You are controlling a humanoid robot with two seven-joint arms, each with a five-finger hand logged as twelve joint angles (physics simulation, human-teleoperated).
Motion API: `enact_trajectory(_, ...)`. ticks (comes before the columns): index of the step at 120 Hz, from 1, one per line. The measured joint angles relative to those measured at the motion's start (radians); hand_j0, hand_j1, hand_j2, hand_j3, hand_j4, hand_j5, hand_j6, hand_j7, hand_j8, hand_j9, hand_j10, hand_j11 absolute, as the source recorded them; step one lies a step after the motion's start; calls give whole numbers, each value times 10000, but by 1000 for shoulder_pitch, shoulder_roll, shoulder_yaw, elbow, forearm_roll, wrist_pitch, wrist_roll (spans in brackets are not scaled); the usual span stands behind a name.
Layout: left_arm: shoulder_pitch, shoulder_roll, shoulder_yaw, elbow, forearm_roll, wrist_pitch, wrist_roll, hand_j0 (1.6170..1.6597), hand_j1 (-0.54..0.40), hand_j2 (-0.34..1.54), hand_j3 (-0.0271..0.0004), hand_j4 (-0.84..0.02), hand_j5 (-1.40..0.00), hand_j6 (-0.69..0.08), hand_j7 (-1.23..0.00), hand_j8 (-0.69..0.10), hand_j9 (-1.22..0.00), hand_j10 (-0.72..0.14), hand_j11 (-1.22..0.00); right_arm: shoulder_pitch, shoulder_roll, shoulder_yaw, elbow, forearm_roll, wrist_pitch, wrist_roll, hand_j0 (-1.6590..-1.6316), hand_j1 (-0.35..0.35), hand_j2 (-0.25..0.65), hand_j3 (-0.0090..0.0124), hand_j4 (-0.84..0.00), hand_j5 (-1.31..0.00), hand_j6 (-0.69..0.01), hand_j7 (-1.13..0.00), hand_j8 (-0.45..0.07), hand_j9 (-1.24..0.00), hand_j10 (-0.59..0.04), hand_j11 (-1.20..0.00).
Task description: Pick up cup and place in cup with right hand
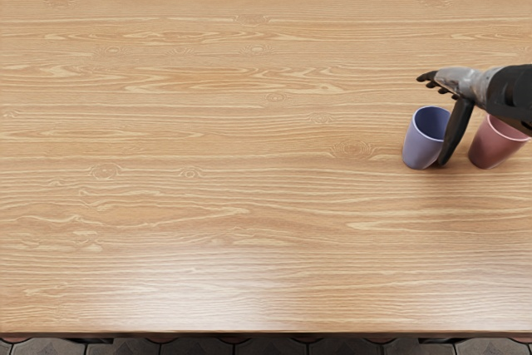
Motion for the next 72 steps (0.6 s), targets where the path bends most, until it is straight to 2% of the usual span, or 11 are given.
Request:
enact_trajectory(25,0,0,0,0,0,0,0,16581,3444,7,0,-38,-50,-39,-50,-39,-50,-38,-50,-8,26,-22,-9,-9,-49,0,-16581,-2554,-146,0,-833,-1035,-851,-1029,-839,-1033,-825,-1032)
enact_trajectory(40,0,0,0,0,0,0,0,16581,3444,7,0,-38,-50,-39,-50,-39,-50,-39,-50,-14,47,-40,-10,-11,-111,0,-16581,-2470,-159,0,-900,-1126,-918,-1120,-906,-1124,-893,-1123)
enact_trajectory(72,0,0,0,0,0,0,0,16581,3444,7,0,-39,-50,-39,-50,-39,-50,-39,-50,-41,62,-74,-17,-26,-175,0,-16581,-2392,-169,0,-962,-1211,-979,-1205,-968,-1209,-956,-1208)
